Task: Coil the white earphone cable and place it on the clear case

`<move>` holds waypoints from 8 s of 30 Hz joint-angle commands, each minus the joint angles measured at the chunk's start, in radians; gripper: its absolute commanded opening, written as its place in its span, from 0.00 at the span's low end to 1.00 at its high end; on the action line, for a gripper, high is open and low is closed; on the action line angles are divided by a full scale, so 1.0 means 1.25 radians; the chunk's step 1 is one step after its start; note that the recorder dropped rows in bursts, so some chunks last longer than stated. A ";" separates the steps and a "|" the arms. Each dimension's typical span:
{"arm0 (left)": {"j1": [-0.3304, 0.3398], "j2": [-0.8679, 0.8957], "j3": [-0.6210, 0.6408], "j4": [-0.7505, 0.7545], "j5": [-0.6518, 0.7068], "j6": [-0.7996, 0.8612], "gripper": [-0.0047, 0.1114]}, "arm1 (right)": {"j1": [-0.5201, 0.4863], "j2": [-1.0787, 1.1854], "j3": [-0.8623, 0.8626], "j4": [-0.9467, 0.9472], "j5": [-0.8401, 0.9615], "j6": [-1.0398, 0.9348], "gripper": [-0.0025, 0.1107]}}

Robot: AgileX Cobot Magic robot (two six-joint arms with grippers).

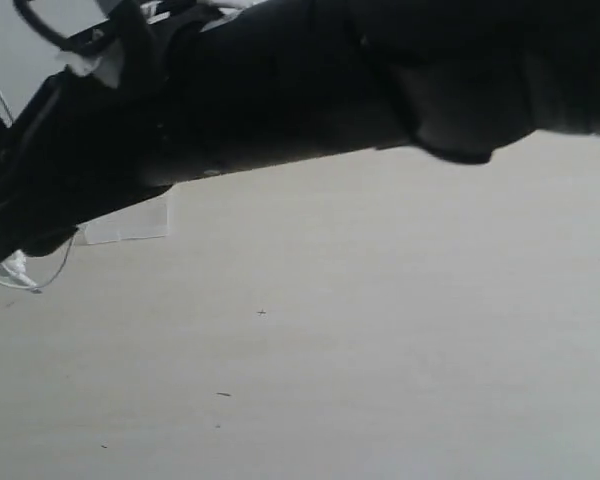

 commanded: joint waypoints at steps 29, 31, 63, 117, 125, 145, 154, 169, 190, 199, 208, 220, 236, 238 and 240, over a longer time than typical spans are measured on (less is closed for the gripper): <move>-0.001 0.020 -0.001 -0.001 0.071 -0.006 0.04 | 0.113 0.220 -0.148 0.017 -0.315 0.083 0.64; -0.001 0.020 -0.001 -0.001 0.071 -0.006 0.04 | 0.113 0.220 -0.148 0.017 -0.314 0.083 0.63; -0.001 0.015 -0.001 -0.001 0.094 -0.007 0.04 | 0.113 0.220 -0.148 0.021 -0.344 0.120 0.41; -0.001 0.005 -0.001 -0.001 0.082 -0.048 0.04 | 0.113 0.219 -0.148 0.018 -0.326 0.097 0.02; -0.001 0.005 -0.001 -0.001 0.107 -0.044 0.04 | 0.113 0.202 -0.148 0.018 -0.309 0.095 0.02; -0.001 -0.001 0.056 -0.001 0.179 -0.021 0.04 | 0.108 0.132 -0.116 0.012 -0.178 0.060 0.02; -0.001 -0.004 0.056 -0.001 0.158 -0.030 0.04 | 0.057 0.046 -0.028 0.012 -0.120 0.060 0.02; -0.001 -0.004 0.049 -0.001 -0.002 -0.030 0.04 | 0.057 0.088 -0.030 0.012 -0.165 0.055 0.02; -0.001 -0.004 0.012 -0.001 -0.075 -0.030 0.04 | 0.057 0.088 -0.030 0.012 -0.192 0.054 0.25; -0.001 -0.004 0.011 -0.001 -0.086 -0.030 0.04 | 0.057 0.088 -0.030 0.012 -0.188 0.054 0.29; -0.001 -0.004 0.011 -0.001 -0.108 -0.030 0.04 | 0.057 0.088 -0.030 0.012 -0.216 0.054 0.29; -0.001 -0.004 -0.011 -0.032 -0.169 -0.030 0.04 | 0.057 0.088 -0.030 0.012 -0.218 0.054 0.28; -0.001 -0.003 -0.017 -0.001 -0.109 -0.030 0.04 | 0.057 0.086 -0.030 0.012 -0.180 0.054 0.02; -0.001 -0.003 -0.006 -0.001 -0.084 -0.030 0.04 | 0.057 0.081 -0.030 -0.010 -0.172 0.054 0.02; -0.001 -0.003 0.022 -0.001 -0.036 -0.030 0.04 | 0.057 0.072 -0.030 -0.010 -0.166 0.054 0.02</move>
